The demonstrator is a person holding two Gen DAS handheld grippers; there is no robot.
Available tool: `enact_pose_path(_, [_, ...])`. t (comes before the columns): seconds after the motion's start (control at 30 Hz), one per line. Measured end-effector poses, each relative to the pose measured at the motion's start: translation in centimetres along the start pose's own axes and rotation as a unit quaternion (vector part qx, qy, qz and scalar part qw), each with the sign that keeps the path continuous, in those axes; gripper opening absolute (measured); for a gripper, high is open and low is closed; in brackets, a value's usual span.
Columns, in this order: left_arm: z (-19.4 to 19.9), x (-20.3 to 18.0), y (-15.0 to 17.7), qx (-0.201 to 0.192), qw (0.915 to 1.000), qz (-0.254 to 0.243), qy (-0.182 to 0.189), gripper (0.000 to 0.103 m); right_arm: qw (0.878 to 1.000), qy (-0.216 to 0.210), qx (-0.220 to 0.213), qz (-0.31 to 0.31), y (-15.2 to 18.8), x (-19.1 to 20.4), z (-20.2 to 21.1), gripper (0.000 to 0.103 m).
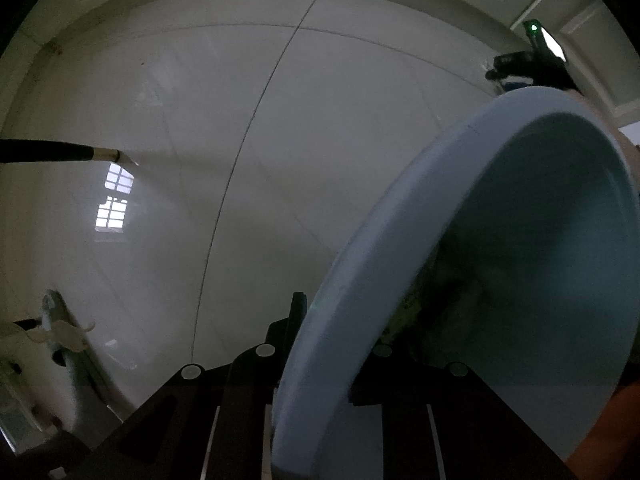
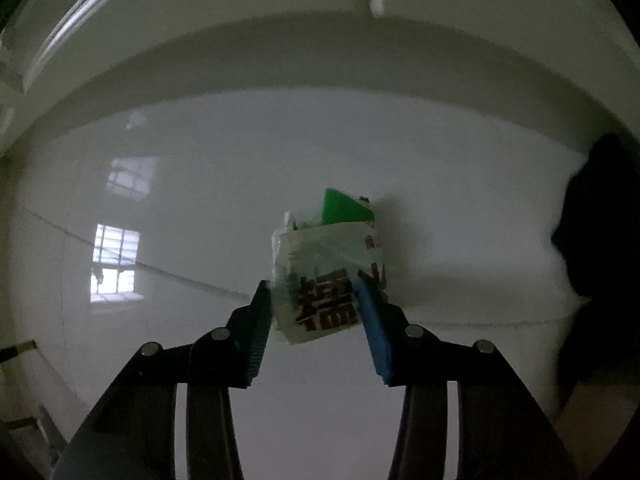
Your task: Collect trash
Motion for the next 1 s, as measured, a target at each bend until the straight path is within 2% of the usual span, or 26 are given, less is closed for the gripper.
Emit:
enact_pose_path(0.07, [-0.5, 0.4, -0.2, -0.001, 1.0, -0.005, -0.001, 0.011, 1.0, -0.019, -0.003, -0.02, 0.0, -0.9, 0.4, 0.049])
enact_pose_path(0.17, [0.5, -1.0, 0.6, -0.005, 0.9999, -0.011, -0.004, 0.011, 1.0, -0.014, -0.005, -0.025, 0.0, -1.5, 0.2, 0.075])
enact_pose_path(0.23, [0.8, -1.5, 1.0, -0.009, 0.9999, -0.013, -0.004, 0.011, 1.0, -0.003, 0.004, -0.023, -0.7, -1.0, -1.2, 0.078])
enact_pose_path(0.33, [0.7, -1.5, 1.3, -0.012, 0.9999, -0.003, -0.001, 0.011, 0.999, -0.024, 0.027, -0.038, -1.5, -1.4, -3.0, 0.074])
enact_pose_path(0.4, [0.8, -1.4, 1.7, -0.014, 0.9999, 0.0, -0.003, 0.011, 0.999, -0.013, 0.016, -0.029, -2.2, -1.8, -2.6, 0.071])
enact_pose_path(0.53, [0.2, -0.9, 1.5, -0.015, 0.9999, 0.002, -0.005, 0.011, 1.0, -0.003, 0.021, -0.014, -2.0, -0.6, -3.1, 0.073])
enact_pose_path(0.63, [1.1, -2.8, 2.4, -0.014, 0.9999, 0.006, -0.008, 0.011, 0.999, 0.033, 0.014, 0.004, -1.9, -0.9, -2.9, 0.069])
enact_pose_path(0.7, [0.9, -2.6, 2.3, -0.013, 0.9999, 0.008, -0.008, 0.011, 1.0, 0.022, 0.009, -0.003, -1.3, -0.2, -3.0, 0.062])
enact_pose_path(0.8, [0.5, -2.3, 2.0, -0.012, 0.9999, 0.008, -0.008, 0.011, 1.0, 0.008, 0.009, -0.001, -0.2, -0.4, -3.0, 0.058])
enact_pose_path(0.9, [0.4, -2.4, 1.9, -0.012, 0.9999, 0.007, -0.008, 0.011, 1.0, -0.008, 0.008, -0.008, 0.8, -0.6, -3.1, 0.049])
enact_pose_path(1.0, [0.7, -3.3, 2.1, -0.012, 0.9999, 0.007, -0.008, 0.011, 1.0, -0.016, 0.021, -0.011, 1.4, -0.4, -3.3, 0.048])
Point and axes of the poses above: each gripper's, at about its wrist camera, not at the fingertips, and z roughly against the way its jaws point, x to its left, y to its underside, the point moved 4 cm from there along -z, roughly the way its jaws point, and after that the axes turned 14 degrees about x, right-handed, at the moved point
